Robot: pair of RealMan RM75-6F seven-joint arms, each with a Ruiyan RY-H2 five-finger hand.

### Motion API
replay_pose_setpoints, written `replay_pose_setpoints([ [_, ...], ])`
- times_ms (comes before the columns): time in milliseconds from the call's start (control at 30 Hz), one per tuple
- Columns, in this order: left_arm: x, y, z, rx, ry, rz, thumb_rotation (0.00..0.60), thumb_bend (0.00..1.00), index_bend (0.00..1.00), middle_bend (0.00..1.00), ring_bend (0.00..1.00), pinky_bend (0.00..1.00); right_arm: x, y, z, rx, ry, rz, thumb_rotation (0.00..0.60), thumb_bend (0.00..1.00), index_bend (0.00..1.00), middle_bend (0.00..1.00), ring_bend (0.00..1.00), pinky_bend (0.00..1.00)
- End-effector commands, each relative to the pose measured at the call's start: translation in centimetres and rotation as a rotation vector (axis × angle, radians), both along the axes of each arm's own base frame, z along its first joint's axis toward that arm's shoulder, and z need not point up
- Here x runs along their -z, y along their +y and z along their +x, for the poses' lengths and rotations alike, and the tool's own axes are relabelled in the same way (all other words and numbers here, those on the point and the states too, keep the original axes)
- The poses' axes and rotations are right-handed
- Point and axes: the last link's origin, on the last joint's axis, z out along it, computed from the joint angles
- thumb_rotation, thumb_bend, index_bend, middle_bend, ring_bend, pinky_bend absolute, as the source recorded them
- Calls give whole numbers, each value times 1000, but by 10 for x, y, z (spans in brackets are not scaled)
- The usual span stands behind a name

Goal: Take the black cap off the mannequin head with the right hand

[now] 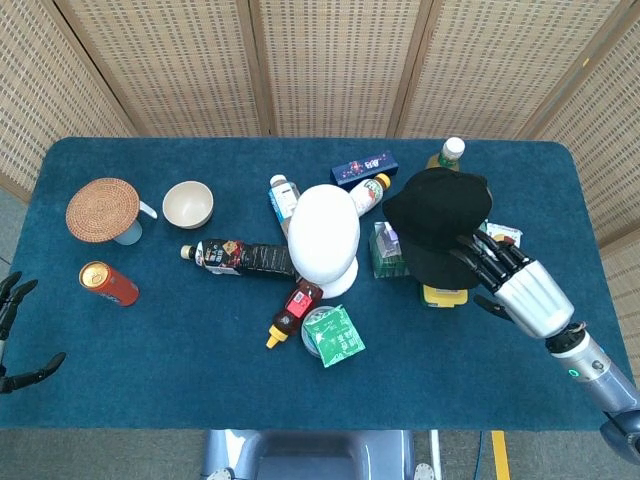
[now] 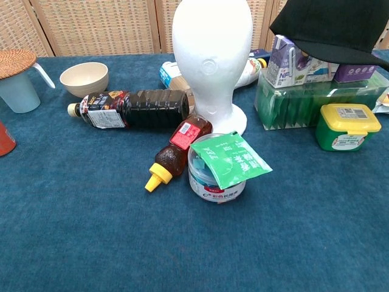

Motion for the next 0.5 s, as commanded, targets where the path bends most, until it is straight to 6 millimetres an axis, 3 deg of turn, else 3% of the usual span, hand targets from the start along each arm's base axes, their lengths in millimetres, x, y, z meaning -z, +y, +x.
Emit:
replay_pose_setpoints([
  [33,1,-5,-1,6,3,9,600,185,68,0,0,13,-24,2,-10,79,-76,-5,600,0,70,75,78,318],
  [200,13,-22,-13,1,2,22,600,185,68,0,0,13,-40,13,-36,279,-175,-41,600,0,0,32,69,298],
  [500,49,-59,-39,-22,45,-18,600,161,50,0,0,13,-46,43,-73,575,-178,-43,600,0,0,23,68,262],
])
